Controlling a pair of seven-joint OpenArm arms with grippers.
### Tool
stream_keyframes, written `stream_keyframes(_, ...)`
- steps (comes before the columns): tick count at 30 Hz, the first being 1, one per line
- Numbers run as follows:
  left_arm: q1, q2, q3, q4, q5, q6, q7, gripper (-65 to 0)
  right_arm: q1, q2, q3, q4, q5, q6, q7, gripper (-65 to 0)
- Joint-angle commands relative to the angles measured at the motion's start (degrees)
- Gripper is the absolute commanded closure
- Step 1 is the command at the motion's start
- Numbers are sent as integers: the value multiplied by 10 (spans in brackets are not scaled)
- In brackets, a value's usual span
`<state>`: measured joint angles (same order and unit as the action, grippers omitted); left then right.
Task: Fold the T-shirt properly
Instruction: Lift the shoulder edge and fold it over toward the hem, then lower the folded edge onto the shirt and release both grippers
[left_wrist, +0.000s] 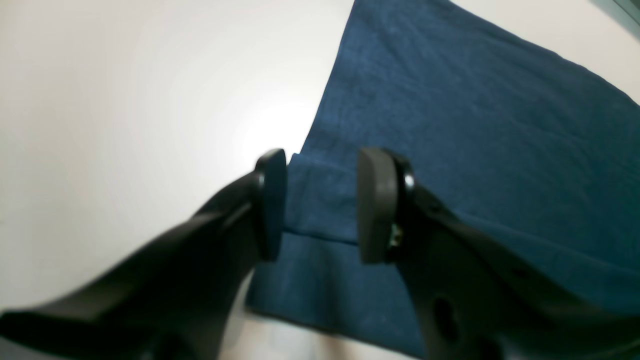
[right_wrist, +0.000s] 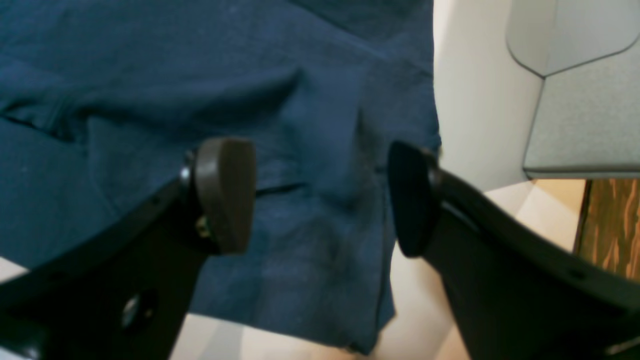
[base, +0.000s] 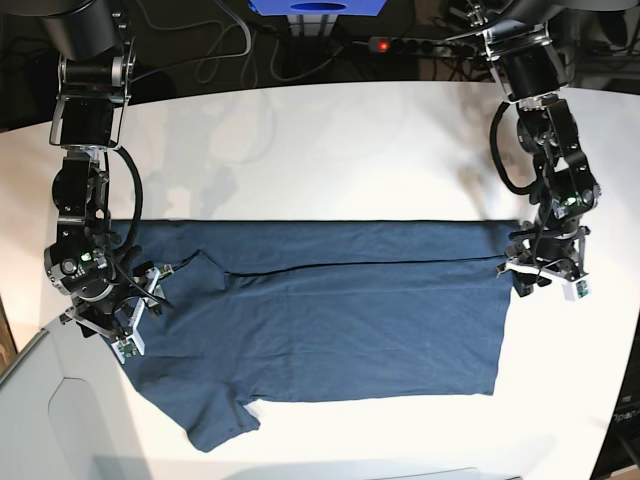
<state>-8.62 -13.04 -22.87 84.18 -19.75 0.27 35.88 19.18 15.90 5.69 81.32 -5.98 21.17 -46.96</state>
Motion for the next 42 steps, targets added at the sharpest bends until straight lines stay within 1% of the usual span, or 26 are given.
stream_keyframes(1,-9,-8,-5,27,-4,2,-14,-234,16,7,4,12,1,4,11,-395)
stream_keyframes(5,41,-6,-6,80,-4,2,-14,-234,6,8,7,14,2,4,11,-391)
stream_keyframes(7,66,-5,-6,80,-7,2,-20,-234,-6,9,7,28,2,4,11,-391)
stream_keyframes(10,76,9,-7,49,-4,2,-23,-234,-29,9,7,58,2,4,11,-391)
stream_keyframes(16,76,11,-6,-28,-4,2,-81,-234,-70,12,7,103,1,4,10,-391)
stream_keyframes(17,74,11,-6,-38,-4,2,-84,-234,-76,19,7,106,1,4,10,-391)
stream_keyframes(21,73,10,-7,-55,-4,3,-84,-234,-91,24,7,111,1,4,9,-391)
stream_keyframes(23,74,9,-7,-57,-4,3,-85,-234,-98,36,8,111,1,4,9,-391)
stream_keyframes(25,74,9,-7,-68,-4,3,-85,-234,-105,39,9,111,1,4,10,-391)
stream_keyframes(34,61,13,-1,-90,-8,-1,-84,-226,-118,39,117,107,1,4,9,-392)
stream_keyframes(36,61,13,-1,-90,-8,-1,-84,-180,-118,39,142,105,1,4,9,-395)
stream_keyframes(40,62,13,-1,-91,-9,-2,-84,0,-112,39,167,59,2,4,11,-396)
stream_keyframes(42,62,13,-1,-91,-5,-2,-84,0,-100,40,169,26,4,5,12,-396)
